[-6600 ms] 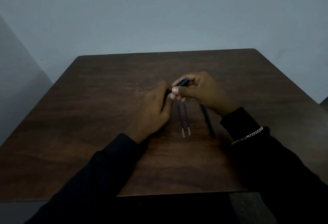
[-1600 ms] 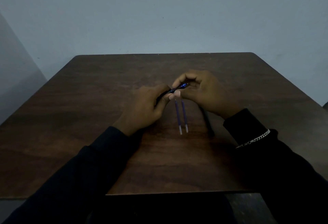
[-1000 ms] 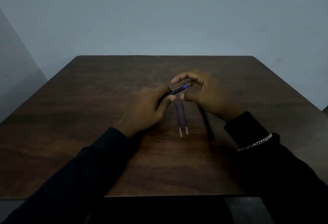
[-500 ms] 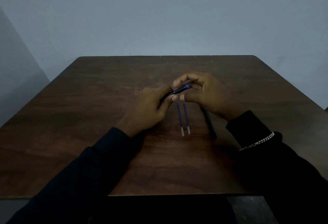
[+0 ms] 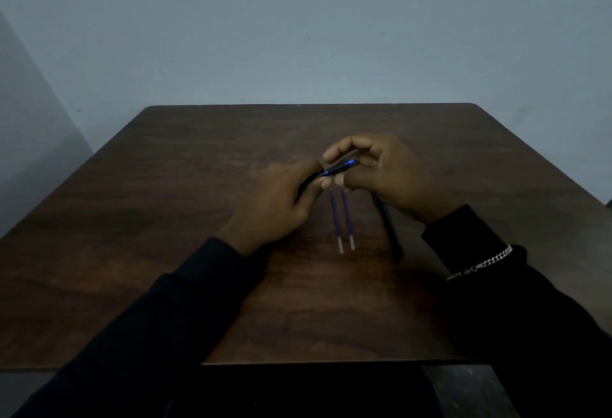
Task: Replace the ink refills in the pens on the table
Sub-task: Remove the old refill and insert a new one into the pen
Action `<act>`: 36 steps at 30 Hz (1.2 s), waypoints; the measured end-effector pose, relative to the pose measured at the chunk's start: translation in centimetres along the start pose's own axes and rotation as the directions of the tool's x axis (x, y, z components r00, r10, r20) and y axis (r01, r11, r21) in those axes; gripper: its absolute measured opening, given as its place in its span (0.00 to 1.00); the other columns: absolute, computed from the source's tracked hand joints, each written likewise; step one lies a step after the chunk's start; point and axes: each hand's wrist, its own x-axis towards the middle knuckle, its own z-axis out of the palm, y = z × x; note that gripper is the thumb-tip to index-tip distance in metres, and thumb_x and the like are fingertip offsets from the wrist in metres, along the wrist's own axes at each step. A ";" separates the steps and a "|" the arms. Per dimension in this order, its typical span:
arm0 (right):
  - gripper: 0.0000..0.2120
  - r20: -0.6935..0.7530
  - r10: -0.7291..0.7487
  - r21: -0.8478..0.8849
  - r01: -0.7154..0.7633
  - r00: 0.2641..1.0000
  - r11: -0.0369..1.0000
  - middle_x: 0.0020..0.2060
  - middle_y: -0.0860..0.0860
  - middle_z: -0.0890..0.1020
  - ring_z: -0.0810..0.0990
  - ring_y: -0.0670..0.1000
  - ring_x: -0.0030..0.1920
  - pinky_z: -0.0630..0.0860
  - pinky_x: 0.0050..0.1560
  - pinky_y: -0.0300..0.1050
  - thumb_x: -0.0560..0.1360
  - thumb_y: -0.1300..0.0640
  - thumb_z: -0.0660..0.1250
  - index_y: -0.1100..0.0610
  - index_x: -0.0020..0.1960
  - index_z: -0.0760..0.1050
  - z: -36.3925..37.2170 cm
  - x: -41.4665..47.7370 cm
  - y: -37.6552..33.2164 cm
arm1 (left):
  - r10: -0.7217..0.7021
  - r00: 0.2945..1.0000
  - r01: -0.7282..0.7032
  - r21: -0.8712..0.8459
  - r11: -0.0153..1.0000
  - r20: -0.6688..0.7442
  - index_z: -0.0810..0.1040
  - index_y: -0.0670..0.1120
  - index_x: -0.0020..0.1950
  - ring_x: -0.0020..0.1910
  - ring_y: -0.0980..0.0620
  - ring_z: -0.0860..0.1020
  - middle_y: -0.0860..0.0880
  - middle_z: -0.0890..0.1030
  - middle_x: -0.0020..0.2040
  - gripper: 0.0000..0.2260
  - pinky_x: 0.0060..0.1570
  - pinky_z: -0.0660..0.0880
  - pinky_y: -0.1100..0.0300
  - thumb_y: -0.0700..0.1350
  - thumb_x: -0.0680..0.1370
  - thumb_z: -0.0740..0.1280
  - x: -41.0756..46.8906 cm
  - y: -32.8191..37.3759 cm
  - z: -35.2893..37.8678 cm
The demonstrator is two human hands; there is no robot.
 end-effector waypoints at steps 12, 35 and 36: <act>0.05 0.008 0.021 -0.016 -0.021 1.000 1.000 0.45 0.59 0.87 0.87 0.55 0.44 0.83 0.44 0.43 0.78 0.67 0.70 0.64 0.53 0.81 0.1 0.0 0.0 | 0.029 0.999 -0.029 -0.022 0.999 -0.038 0.78 0.42 0.47 0.30 0.55 0.72 0.54 0.75 0.34 0.09 0.32 0.68 0.55 0.45 0.84 0.66 -0.1 -0.3 0.1; 0.18 -0.026 0.164 0.088 -0.161 0.986 0.983 0.50 0.61 0.86 0.87 0.59 0.47 0.84 0.46 0.51 0.73 0.58 0.78 0.58 0.60 0.79 0.2 0.1 0.1 | 0.004 1.000 -0.004 -0.012 1.000 -0.005 0.76 0.47 0.47 0.31 0.57 0.74 0.57 0.75 0.34 0.07 0.33 0.66 0.64 0.44 0.85 0.66 -0.2 0.2 -0.1; 0.16 -0.049 0.185 0.076 -0.181 0.982 0.981 0.47 0.61 0.86 0.87 0.57 0.43 0.84 0.43 0.50 0.74 0.54 0.77 0.59 0.58 0.80 0.3 0.1 0.0 | 0.015 1.000 -0.015 -0.005 1.000 -0.019 0.77 0.45 0.47 0.31 0.56 0.74 0.55 0.75 0.34 0.07 0.32 0.68 0.61 0.45 0.85 0.66 -0.2 0.1 0.0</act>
